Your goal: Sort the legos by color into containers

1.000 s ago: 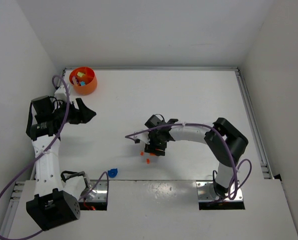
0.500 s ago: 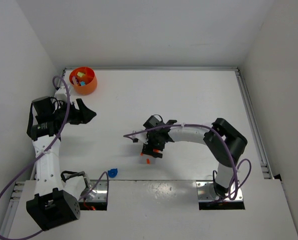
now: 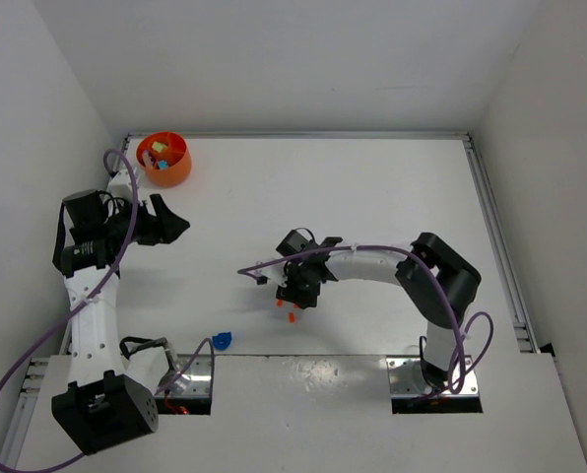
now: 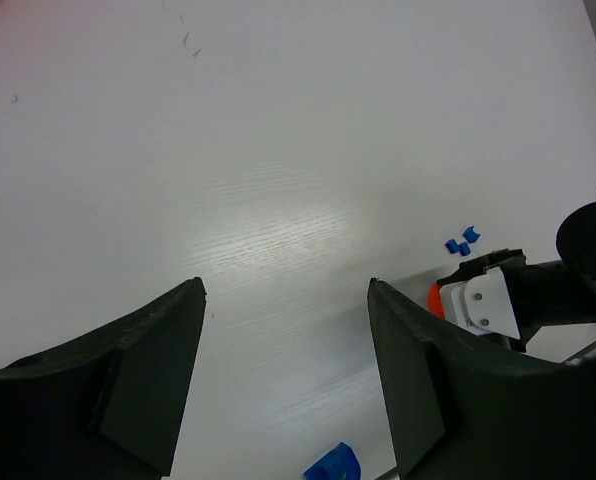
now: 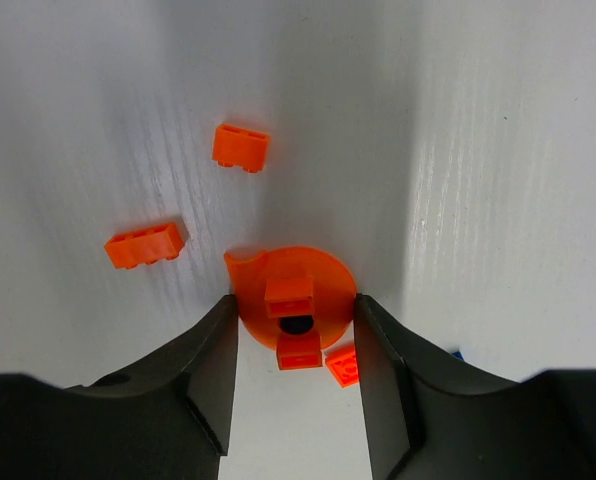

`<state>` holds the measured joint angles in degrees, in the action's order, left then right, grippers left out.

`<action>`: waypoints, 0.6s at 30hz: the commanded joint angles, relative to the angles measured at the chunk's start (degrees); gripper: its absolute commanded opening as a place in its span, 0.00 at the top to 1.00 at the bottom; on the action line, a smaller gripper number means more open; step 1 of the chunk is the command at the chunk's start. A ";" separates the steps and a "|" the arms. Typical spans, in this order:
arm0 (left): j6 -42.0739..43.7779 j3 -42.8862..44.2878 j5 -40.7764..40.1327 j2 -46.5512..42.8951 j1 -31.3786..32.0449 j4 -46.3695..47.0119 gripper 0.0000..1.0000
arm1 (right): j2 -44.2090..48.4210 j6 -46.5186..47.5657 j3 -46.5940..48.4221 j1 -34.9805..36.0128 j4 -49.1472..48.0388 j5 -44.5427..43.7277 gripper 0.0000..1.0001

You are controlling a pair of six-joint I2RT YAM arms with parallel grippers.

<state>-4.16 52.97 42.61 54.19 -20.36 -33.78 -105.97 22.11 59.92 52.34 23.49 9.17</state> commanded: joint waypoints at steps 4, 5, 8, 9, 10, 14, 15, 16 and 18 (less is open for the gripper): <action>-0.49 -0.67 0.72 -1.02 -0.38 1.70 0.28 | -5.21 0.92 -0.60 0.40 0.77 -3.63 0.79; -0.49 -0.68 0.72 -1.02 -0.38 1.70 0.28 | -4.60 0.92 -0.59 0.40 1.38 -2.76 0.80; -0.49 -0.68 1.33 -1.64 -0.38 1.70 0.28 | -2.23 0.92 1.68 0.40 3.23 -0.22 0.86; -0.49 -0.68 1.34 -1.64 -0.38 1.70 0.28 | -0.74 0.92 3.00 -0.12 4.45 1.45 0.88; -0.49 -0.68 1.94 -1.64 -0.38 1.70 0.28 | 0.06 0.92 3.79 -0.13 5.16 2.25 0.89; -0.49 -1.20 4.84 -2.16 -0.38 1.70 0.28 | 3.66 0.39 6.96 -0.66 7.28 4.89 0.91; -0.49 -1.81 5.55 -2.16 -0.38 1.70 0.27 | 4.28 0.39 8.27 -0.66 8.15 6.02 0.92; -1.10 -2.43 6.42 -2.77 -0.38 1.70 0.27 | 4.81 -0.13 8.98 -0.66 9.20 6.65 0.92; -1.11 -3.22 10.55 -2.78 -0.38 2.23 0.27 | 6.21 -0.14 11.18 -0.66 9.82 8.75 0.92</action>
<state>-4.64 51.07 46.87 52.73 -20.36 -33.41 -105.14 22.46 66.50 51.88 31.81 13.43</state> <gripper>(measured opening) 0.730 0.448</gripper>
